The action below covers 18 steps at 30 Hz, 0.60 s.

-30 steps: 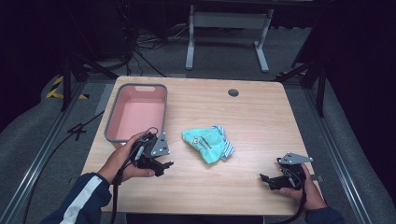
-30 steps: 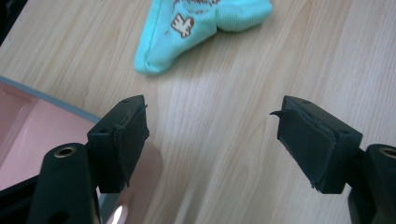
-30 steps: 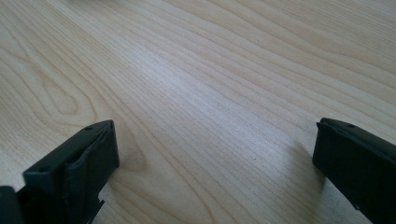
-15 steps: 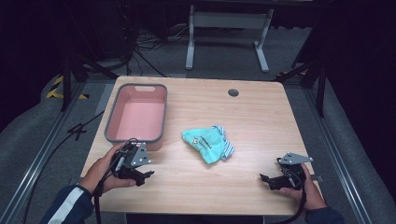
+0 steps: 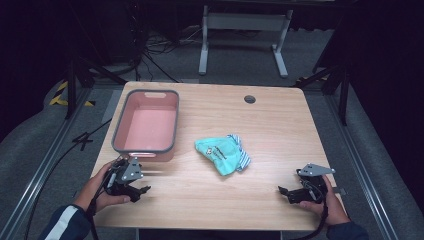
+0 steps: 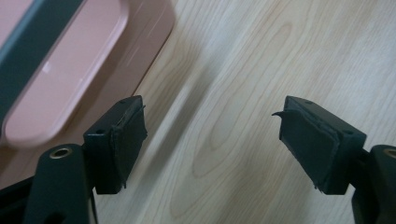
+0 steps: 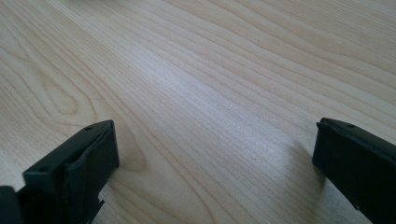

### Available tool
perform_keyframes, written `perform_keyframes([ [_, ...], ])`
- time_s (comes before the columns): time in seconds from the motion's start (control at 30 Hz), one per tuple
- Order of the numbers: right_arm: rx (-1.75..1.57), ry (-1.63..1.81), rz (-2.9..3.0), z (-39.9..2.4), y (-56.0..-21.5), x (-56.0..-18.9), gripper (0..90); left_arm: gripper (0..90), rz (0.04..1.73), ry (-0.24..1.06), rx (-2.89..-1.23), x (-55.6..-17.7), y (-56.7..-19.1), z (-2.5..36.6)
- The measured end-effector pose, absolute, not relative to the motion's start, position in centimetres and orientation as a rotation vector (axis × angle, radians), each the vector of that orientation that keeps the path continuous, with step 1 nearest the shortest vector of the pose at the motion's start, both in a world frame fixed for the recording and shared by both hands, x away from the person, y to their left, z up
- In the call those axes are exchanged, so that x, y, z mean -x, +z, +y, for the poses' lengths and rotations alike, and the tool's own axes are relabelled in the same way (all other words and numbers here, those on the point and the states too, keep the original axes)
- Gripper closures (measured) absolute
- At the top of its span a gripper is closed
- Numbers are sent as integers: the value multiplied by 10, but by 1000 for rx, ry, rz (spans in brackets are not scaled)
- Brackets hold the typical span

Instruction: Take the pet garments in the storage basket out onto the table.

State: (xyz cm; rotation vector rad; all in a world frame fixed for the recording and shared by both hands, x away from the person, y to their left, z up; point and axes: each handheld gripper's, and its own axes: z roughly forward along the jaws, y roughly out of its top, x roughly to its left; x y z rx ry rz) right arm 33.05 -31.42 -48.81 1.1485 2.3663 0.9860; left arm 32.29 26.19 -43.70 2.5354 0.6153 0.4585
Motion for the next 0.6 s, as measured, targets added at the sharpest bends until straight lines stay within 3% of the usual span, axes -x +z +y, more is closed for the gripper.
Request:
perform_keyframes([
  [0.6, -1149, 986, 2366, -314, -488, -330, 5, 201, 769, 325, -2356, -322, -470, 315],
])
